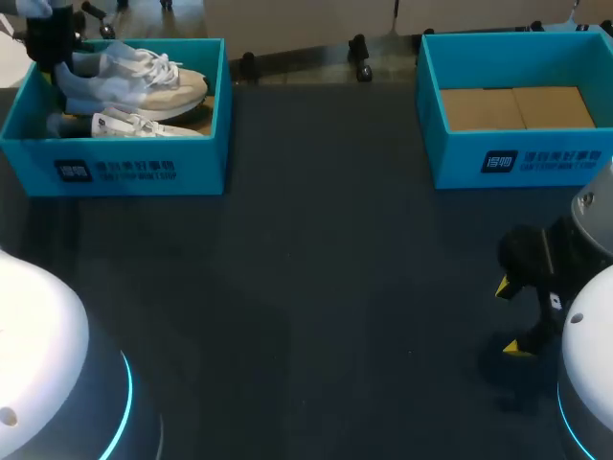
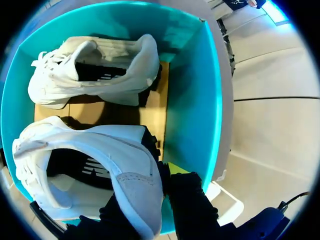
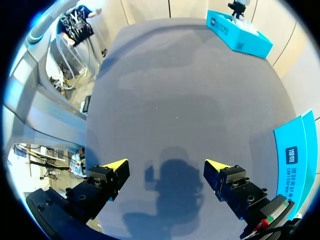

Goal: Take the shoe out of the shoebox, open the shoe tongue, remove and reinsert the insole, then place the shoe into the shoebox

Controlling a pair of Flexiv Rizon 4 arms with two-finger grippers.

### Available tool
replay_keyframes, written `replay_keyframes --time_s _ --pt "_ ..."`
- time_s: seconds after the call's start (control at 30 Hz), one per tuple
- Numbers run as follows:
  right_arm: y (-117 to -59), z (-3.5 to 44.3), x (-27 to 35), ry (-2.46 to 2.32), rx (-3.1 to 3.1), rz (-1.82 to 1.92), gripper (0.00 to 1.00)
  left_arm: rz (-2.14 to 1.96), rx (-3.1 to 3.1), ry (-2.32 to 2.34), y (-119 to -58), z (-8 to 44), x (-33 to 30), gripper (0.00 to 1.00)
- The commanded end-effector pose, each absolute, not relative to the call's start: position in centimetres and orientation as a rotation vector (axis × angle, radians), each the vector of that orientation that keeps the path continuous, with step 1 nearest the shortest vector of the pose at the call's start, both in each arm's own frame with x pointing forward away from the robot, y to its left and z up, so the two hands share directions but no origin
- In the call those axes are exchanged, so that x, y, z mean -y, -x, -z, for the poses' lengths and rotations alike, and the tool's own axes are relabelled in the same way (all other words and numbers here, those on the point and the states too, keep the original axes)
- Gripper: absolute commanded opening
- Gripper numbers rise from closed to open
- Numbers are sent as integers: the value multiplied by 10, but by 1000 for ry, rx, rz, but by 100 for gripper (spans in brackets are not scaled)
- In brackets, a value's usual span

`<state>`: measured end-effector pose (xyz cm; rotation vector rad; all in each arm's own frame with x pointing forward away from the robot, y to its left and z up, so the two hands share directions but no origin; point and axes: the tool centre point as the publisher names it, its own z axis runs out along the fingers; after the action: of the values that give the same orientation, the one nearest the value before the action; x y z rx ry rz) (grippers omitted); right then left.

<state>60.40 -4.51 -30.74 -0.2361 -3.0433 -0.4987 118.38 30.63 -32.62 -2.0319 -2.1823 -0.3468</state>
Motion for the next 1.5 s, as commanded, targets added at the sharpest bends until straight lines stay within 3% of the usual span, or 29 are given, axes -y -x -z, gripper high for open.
replay_keyframes --time_s 0.03,1.47,1.5 --pt "-602 308 45 238 3047 497 100 351 2189 2032 -1189 336 -307 0" --pt "-602 308 45 238 3047 497 100 327 2133 2078 -1189 373 -297 0" --pt "-602 308 45 238 3047 497 100 325 2133 2079 -1188 373 -298 13"
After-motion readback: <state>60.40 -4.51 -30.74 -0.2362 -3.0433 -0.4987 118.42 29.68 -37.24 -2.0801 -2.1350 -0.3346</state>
